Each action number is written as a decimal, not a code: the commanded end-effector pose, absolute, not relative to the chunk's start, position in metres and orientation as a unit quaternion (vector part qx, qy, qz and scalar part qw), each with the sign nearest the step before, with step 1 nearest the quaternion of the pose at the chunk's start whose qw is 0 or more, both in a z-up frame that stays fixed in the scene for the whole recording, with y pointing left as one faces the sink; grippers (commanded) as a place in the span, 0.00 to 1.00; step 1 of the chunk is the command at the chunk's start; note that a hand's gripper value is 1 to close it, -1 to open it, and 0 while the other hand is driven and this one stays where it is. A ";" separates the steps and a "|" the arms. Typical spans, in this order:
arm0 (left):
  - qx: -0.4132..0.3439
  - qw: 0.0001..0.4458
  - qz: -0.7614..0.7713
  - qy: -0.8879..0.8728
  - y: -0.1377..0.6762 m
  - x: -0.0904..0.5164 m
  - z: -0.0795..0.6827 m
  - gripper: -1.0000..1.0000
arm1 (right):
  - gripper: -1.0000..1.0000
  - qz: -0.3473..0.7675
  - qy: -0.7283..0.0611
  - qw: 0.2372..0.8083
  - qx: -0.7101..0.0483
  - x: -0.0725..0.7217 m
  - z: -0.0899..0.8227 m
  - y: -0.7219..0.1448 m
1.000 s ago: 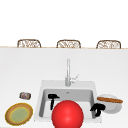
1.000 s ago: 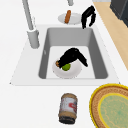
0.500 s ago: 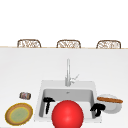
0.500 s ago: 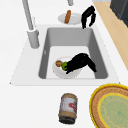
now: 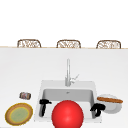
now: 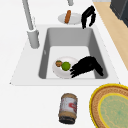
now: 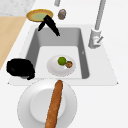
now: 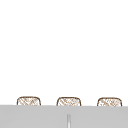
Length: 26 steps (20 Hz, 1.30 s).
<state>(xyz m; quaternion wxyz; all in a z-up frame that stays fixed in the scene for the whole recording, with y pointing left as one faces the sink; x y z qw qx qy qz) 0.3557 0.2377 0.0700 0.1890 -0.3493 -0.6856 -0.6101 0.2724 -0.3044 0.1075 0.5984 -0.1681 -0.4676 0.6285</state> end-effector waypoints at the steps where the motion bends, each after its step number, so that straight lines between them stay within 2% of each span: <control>1: -0.326 0.196 -0.613 -0.693 0.241 0.337 0.071 0.00 | 0.50 0.628 -0.468 0.598 -0.168 0.272 0.107 -0.304; 3: -0.320 0.189 -0.613 -0.697 0.240 0.330 0.077 0.00 | 0.50 0.628 -0.468 0.598 -0.168 0.272 0.107 -0.304; 4: -0.317 0.169 -0.623 -0.696 0.241 0.323 0.076 0.00 | 0.50 0.628 -0.468 0.598 -0.168 0.272 0.107 -0.304; 6: -0.314 0.188 -0.615 -0.698 0.241 0.319 0.081 0.00 | 0.50 0.628 -0.468 0.598 -0.168 0.272 0.107 -0.304; 14: -0.300 0.163 -0.628 -0.699 0.256 0.323 0.139 0.00 | 0.50 0.628 -0.468 0.598 -0.168 0.272 0.107 -0.304; 20: -0.294 0.184 -0.634 -0.691 0.256 0.307 0.178 0.00 | 0.50 0.628 -0.468 0.598 -0.168 0.272 0.107 -0.304; 26: -0.282 0.186 -0.644 -0.687 0.255 0.288 0.210 0.00 | 0.50 0.628 -0.468 0.598 -0.168 0.272 0.107 -0.304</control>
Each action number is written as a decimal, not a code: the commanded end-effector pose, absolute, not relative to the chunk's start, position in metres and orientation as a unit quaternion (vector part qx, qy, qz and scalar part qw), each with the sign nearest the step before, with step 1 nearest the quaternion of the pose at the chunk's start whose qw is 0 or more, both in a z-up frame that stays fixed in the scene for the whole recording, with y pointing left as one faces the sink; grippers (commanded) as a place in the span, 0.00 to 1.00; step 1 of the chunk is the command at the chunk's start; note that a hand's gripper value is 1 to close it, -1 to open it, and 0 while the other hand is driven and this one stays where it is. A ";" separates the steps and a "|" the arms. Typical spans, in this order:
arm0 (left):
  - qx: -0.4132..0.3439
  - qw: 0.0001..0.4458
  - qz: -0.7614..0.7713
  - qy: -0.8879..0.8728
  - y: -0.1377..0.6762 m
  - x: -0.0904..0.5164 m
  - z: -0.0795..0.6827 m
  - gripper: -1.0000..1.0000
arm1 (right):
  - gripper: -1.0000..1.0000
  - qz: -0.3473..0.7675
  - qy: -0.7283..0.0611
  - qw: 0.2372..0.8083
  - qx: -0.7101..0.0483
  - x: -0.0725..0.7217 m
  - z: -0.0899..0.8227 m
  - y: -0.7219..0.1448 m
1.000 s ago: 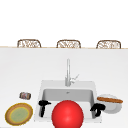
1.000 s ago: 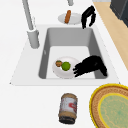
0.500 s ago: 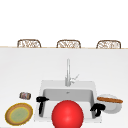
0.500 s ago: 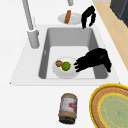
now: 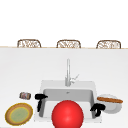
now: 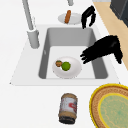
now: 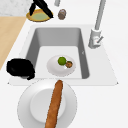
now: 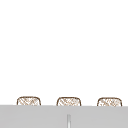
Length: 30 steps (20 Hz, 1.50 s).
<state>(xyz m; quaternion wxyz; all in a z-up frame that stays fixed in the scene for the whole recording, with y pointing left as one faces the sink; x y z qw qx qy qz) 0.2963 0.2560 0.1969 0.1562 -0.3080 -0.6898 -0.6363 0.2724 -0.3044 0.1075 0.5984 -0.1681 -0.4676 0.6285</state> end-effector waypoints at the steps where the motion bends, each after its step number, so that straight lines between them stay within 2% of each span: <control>1: -0.281 0.187 -0.645 -0.685 0.255 0.284 0.214 0.00 | 0.50 0.628 -0.468 0.598 -0.168 0.272 0.107 -0.304; 6: -0.273 0.195 -0.661 -0.671 0.254 0.266 0.216 0.00 | 0.50 0.628 -0.468 0.598 -0.168 0.272 0.107 -0.304; 10: -0.289 0.174 -0.641 -0.689 0.253 0.230 0.209 0.00 | 0.50 0.628 -0.468 0.598 -0.168 0.272 0.107 -0.304; 23: -0.286 0.187 -0.628 -0.699 0.244 0.156 0.184 0.00 | 0.50 0.628 -0.468 0.598 -0.168 0.272 0.107 -0.304; 25: -0.298 0.168 -0.645 -0.683 0.242 0.168 0.187 0.00 | 0.50 0.628 -0.468 0.598 -0.168 0.272 0.107 -0.304; 26: -0.299 0.168 -0.645 -0.683 0.242 0.166 0.186 0.50 | 0.00 0.628 -0.469 0.598 -0.169 0.272 0.107 -0.304; 30: -0.294 0.160 -0.648 -0.684 0.242 0.167 0.186 0.50 | 0.00 0.625 -0.480 0.588 -0.181 0.281 0.121 -0.301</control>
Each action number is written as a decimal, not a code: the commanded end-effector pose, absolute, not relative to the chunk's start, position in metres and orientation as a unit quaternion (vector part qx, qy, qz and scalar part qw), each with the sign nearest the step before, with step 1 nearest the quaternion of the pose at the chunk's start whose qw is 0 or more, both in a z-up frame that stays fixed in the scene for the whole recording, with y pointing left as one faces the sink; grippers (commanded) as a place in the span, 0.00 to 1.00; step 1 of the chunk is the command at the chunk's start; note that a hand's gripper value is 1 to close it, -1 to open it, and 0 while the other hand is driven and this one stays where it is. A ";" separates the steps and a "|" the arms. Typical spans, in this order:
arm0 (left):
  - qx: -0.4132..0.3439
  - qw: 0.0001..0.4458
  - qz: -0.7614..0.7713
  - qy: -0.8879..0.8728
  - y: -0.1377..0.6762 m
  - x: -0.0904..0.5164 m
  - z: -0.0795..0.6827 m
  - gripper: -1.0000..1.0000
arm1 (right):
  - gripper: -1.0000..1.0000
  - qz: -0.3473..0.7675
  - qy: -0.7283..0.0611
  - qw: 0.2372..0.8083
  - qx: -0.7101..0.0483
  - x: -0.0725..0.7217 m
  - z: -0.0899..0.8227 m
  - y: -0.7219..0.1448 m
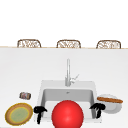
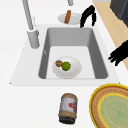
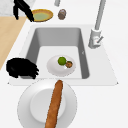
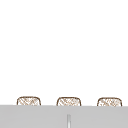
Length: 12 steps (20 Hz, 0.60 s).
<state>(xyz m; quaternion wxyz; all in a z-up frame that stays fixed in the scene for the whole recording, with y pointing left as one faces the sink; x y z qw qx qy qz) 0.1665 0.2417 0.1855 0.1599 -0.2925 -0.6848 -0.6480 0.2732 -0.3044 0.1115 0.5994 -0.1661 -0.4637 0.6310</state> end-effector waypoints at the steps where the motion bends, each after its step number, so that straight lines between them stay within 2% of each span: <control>1: -0.293 0.160 -0.648 -0.685 0.242 0.167 0.185 0.50 | 0.00 0.627 -0.477 0.589 -0.180 0.285 0.123 -0.294; 12: -0.282 0.157 -0.647 -0.691 0.241 0.167 0.185 0.50 | 0.00 0.619 -0.499 0.564 -0.225 0.350 0.144 -0.256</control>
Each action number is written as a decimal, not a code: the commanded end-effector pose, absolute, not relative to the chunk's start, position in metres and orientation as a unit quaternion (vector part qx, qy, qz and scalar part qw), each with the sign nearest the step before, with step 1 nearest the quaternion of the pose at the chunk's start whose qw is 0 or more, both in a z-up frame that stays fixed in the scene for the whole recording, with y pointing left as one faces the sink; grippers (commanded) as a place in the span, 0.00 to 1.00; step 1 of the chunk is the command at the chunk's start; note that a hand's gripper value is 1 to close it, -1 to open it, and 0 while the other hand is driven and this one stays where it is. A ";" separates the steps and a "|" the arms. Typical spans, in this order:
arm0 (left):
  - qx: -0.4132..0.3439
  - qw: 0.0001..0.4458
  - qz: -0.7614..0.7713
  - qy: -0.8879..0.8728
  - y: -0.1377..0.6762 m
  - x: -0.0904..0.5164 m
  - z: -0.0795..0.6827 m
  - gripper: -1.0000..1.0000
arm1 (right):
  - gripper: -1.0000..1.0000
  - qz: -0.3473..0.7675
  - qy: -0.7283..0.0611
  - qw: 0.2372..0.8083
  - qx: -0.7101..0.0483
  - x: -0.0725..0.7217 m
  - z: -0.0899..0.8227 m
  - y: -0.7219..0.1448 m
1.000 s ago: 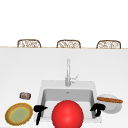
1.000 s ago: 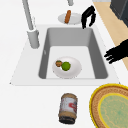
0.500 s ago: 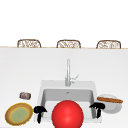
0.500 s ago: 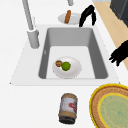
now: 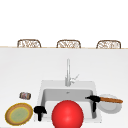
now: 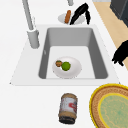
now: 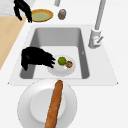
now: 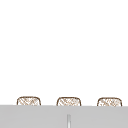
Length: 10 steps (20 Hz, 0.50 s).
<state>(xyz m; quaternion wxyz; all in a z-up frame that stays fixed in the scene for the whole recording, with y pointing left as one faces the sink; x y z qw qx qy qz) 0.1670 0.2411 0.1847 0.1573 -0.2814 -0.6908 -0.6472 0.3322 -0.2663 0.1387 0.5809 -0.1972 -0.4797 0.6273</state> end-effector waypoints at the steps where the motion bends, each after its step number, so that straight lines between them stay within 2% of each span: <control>1: -0.281 0.157 -0.647 -0.691 0.241 0.167 0.185 0.50 | 0.00 0.617 -0.501 0.560 -0.233 0.356 0.146 -0.252; 10: -0.279 0.157 -0.647 -0.692 0.241 0.167 0.184 0.50 | 0.00 0.580 -0.553 0.517 -0.300 0.413 0.159 -0.221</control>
